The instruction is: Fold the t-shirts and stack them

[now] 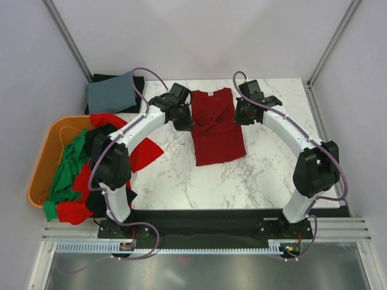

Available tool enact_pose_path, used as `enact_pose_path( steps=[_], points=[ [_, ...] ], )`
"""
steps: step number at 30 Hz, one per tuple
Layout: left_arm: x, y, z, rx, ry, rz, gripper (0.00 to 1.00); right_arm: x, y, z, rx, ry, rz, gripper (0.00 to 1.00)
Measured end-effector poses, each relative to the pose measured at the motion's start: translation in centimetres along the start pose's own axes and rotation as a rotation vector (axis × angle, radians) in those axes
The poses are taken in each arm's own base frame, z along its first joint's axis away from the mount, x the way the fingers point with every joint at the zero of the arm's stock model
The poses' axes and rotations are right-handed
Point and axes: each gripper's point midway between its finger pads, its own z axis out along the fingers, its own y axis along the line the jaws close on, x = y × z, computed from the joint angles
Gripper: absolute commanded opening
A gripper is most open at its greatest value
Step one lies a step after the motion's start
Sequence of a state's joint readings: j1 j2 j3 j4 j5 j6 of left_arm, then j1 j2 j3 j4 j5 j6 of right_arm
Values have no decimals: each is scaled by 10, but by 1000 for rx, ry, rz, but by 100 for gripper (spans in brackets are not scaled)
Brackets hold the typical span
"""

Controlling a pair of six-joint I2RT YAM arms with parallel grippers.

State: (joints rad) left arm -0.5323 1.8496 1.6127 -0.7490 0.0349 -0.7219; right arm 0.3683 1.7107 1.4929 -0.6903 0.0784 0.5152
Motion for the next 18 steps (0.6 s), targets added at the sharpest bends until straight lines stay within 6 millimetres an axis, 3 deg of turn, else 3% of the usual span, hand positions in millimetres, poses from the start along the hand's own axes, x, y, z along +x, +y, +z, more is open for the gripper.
enact_pose_path(
  steps=[9,12,13,14,16,18],
  points=[
    [-20,12,65,-15,79,9,3,2,-8,62,25,79,8,0],
    [-28,14,84,-6,99,3,12,1,-13,81,40,97,19,3],
    [-32,15,89,0,103,0,28,0,-15,87,47,104,23,10],
    [-35,16,94,9,112,1,35,-1,-17,93,52,108,30,36],
    [-48,16,101,32,123,-14,44,-9,-19,105,54,114,51,68],
    [-68,15,103,56,112,-34,45,-24,-19,114,39,109,79,71]
  ],
)
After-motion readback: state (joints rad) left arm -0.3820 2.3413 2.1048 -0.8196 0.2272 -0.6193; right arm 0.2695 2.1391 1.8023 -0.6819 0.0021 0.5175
